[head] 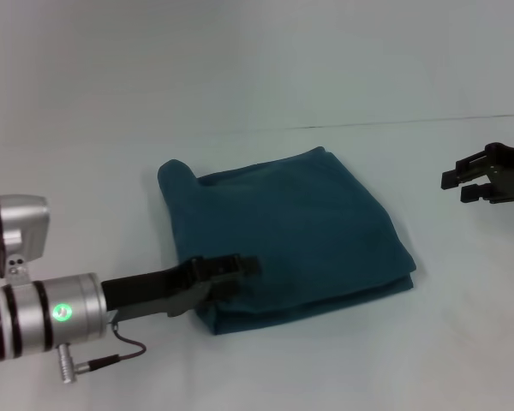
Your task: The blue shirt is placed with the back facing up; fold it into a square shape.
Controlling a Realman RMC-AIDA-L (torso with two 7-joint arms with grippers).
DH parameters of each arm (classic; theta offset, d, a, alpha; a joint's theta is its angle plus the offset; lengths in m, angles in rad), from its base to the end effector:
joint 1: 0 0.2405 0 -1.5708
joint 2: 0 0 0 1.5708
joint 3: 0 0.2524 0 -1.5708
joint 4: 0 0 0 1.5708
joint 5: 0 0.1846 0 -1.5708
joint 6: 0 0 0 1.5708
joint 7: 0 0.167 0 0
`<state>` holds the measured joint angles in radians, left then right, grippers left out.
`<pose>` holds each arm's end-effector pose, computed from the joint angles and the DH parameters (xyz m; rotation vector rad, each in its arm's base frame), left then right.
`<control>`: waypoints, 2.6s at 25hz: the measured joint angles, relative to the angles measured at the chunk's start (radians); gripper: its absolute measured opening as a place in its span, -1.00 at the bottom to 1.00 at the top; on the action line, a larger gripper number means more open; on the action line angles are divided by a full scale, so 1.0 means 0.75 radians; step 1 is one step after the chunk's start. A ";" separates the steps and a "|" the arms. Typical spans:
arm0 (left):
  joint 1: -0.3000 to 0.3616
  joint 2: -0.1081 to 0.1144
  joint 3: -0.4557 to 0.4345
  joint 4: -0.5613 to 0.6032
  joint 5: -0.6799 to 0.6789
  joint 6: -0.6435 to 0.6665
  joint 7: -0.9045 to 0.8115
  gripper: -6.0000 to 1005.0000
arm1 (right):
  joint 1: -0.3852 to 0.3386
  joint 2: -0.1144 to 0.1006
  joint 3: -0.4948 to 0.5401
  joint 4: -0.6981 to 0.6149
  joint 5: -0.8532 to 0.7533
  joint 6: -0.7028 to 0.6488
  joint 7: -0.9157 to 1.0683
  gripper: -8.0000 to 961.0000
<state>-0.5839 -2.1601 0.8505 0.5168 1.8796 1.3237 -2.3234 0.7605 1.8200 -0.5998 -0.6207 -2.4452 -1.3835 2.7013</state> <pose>-0.2106 0.3229 -0.0810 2.2211 2.0340 0.8558 0.2757 0.4002 0.0778 -1.9078 1.9440 0.3298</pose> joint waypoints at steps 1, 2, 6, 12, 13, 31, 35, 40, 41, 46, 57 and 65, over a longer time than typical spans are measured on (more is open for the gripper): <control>-0.007 -0.002 0.011 -0.011 0.000 -0.023 0.000 0.31 | 0.000 0.000 0.000 0.000 0.000 0.000 0.000 -0.06; -0.011 -0.002 0.022 -0.020 0.000 -0.047 0.002 0.31 | 0.000 0.001 0.000 0.001 0.000 0.001 0.000 -0.06; -0.015 0.001 0.092 -0.067 0.002 -0.159 0.004 0.31 | -0.005 0.001 0.000 0.002 0.000 0.002 0.000 -0.06; 0.028 0.031 0.060 -0.033 0.094 -0.052 -0.053 0.31 | -0.011 -0.004 0.000 0.002 0.000 0.000 0.000 -0.06; 0.039 0.035 0.041 -0.017 0.094 -0.017 -0.054 0.31 | -0.011 -0.004 0.000 0.002 0.000 0.000 0.000 -0.06; 0.093 0.011 0.102 0.154 0.219 -0.066 0.005 0.31 | -0.003 -0.002 0.000 0.001 0.000 0.002 0.000 -0.06; 0.086 0.002 0.104 0.153 0.214 -0.070 0.000 0.31 | -0.009 -0.001 0.005 0.001 0.000 0.002 0.000 -0.06; 0.066 -0.003 0.103 0.150 0.209 -0.043 -0.031 0.31 | -0.009 -0.003 0.008 0.001 0.000 -0.001 0.000 -0.06; 0.063 -0.003 0.100 0.149 0.203 -0.023 -0.038 0.31 | -0.010 -0.003 0.008 0.001 0.000 -0.002 0.000 -0.06; 0.059 -0.004 0.102 0.147 0.174 0.034 -0.088 0.31 | -0.012 -0.003 0.007 0.001 0.000 -0.001 0.000 -0.06; 0.054 0.050 0.047 0.159 0.188 0.013 -0.233 0.31 | -0.011 -0.009 0.002 0.001 0.000 -0.011 -0.005 -0.06; 0.008 0.063 0.033 0.113 0.253 -0.114 -0.317 0.31 | -0.009 -0.009 0.004 0.000 0.000 -0.011 -0.018 -0.06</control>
<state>-0.5777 -2.1126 0.8754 0.6017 2.0696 1.2385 -2.5611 0.7536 1.8131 -0.5970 -0.6206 -2.4452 -1.3916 2.6876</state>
